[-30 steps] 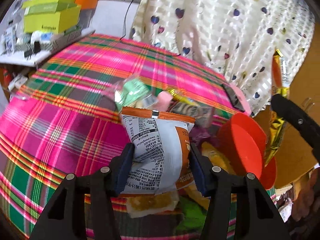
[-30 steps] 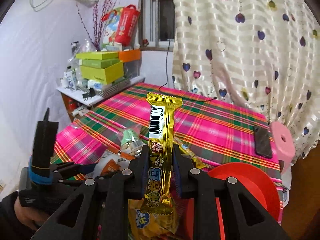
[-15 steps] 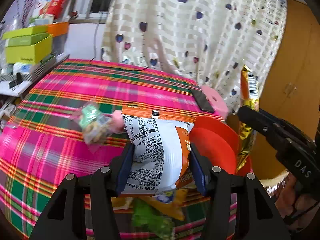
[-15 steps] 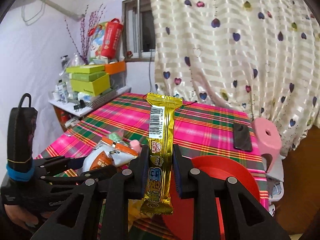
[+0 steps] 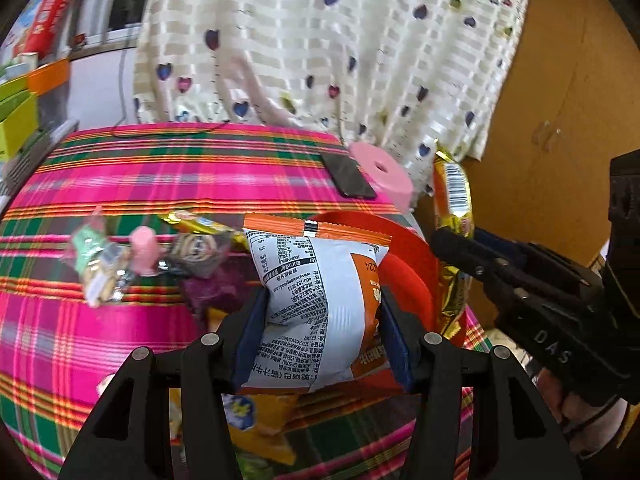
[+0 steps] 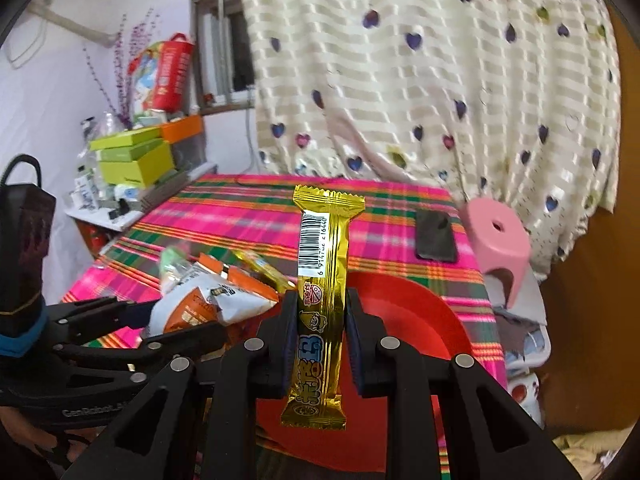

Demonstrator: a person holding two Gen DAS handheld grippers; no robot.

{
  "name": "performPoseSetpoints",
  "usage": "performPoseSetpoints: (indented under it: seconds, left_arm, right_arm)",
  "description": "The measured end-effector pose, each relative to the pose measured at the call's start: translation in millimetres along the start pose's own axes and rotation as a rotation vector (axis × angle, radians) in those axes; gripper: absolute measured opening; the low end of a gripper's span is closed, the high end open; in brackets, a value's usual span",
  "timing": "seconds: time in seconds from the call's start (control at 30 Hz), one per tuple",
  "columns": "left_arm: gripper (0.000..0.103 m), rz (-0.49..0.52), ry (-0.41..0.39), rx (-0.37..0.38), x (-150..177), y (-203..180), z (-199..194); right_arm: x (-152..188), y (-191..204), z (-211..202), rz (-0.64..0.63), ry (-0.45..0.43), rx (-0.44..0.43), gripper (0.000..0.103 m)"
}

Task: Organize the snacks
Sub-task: 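Carry both snacks over the red bowl and open both tools to drop them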

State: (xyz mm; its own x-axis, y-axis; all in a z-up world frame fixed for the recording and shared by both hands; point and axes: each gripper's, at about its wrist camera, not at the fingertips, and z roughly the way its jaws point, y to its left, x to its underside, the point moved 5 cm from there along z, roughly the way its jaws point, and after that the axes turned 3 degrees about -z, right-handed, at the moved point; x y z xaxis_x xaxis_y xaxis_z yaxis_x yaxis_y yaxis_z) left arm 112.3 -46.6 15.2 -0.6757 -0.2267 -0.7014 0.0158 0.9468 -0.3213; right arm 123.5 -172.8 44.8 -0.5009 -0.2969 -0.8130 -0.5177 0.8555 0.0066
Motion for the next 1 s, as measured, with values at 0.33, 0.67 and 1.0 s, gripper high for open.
performPoseSetpoints:
  seconds: [0.33,0.67,1.0]
  left_arm:
    - [0.055,0.046,0.102,0.038,8,-21,43]
    - [0.056,0.070,0.172,0.052,12,-33,74]
    - [0.056,0.079,0.221,0.072,16,-38,87]
  right_arm:
    - [32,-33,35,0.071,0.116,0.025,0.020]
    - [49,-55,60,0.116,0.205,0.039,0.020]
    - [55,-65,61,0.157,0.227,0.037,0.028]
